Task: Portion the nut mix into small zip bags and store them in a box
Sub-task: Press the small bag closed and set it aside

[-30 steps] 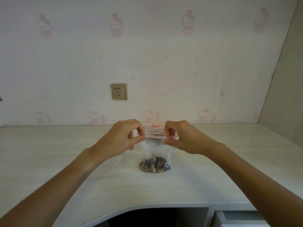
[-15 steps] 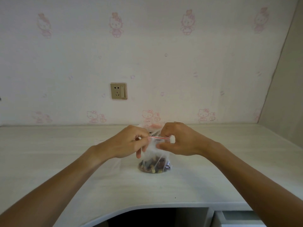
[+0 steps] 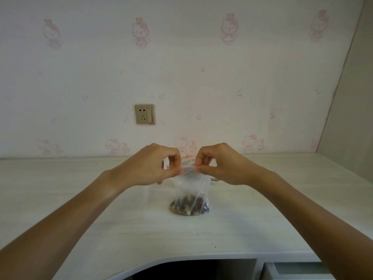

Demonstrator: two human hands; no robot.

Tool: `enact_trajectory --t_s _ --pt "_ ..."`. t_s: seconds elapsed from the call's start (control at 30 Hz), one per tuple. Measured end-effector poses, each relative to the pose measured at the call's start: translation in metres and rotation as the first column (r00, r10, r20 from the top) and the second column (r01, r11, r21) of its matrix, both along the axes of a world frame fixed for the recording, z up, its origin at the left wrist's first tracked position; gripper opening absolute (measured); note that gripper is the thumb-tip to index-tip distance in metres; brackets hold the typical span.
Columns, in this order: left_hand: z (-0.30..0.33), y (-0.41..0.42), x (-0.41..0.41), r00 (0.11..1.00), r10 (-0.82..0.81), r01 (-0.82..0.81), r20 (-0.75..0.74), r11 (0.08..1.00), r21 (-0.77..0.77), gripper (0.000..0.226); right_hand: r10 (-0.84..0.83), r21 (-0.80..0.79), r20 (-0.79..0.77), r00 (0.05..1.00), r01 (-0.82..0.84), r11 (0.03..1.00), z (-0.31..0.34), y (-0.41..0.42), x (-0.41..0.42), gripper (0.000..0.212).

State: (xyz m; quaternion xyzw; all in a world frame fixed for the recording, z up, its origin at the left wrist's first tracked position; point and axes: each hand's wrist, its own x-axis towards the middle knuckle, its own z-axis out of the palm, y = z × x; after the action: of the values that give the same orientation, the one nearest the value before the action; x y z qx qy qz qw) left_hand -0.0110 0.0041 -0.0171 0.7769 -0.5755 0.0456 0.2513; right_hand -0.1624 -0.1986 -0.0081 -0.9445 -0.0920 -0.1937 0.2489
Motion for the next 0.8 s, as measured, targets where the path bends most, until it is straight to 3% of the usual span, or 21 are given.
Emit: enact_trajectory --t_s 0.07,0.13,0.23,0.33,0.43,0.6,0.8 --pt "0.001 0.003 0.006 0.98 0.048 -0.059 0.192 0.997 0.051 0.02 0.002 -0.007 -0.039 0.999 -0.002 1.0 0.004 -0.004 -0.003 0.011" --pt "0.001 0.004 0.01 0.955 0.073 -0.108 0.289 0.989 0.105 0.018 0.001 -0.036 -0.085 0.996 -0.004 0.999 0.007 -0.006 -0.006 0.015" --pt "0.0 0.001 0.011 0.986 0.079 -0.1 0.145 0.985 0.143 0.017 -0.023 -0.068 -0.113 0.993 0.016 0.998 0.01 -0.007 -0.009 0.022" --pt "0.002 -0.004 0.006 0.991 0.032 -0.026 -0.132 0.998 0.052 0.016 -0.034 -0.092 -0.123 0.992 0.023 0.996 0.008 -0.002 -0.009 0.028" --pt "0.006 -0.008 0.0 0.967 -0.01 0.018 -0.255 0.999 0.028 0.013 -0.017 -0.087 -0.15 0.989 0.004 0.996 0.001 0.004 -0.007 0.03" --pt "0.012 -0.008 -0.008 0.947 -0.037 0.057 -0.32 0.997 0.054 0.01 0.013 -0.036 -0.049 0.999 -0.015 0.999 -0.001 0.005 0.002 0.009" --pt "0.012 -0.001 -0.008 0.977 0.009 -0.001 -0.211 0.999 0.037 0.027 0.045 0.082 -0.065 0.997 -0.039 0.996 0.005 0.005 0.005 0.008"
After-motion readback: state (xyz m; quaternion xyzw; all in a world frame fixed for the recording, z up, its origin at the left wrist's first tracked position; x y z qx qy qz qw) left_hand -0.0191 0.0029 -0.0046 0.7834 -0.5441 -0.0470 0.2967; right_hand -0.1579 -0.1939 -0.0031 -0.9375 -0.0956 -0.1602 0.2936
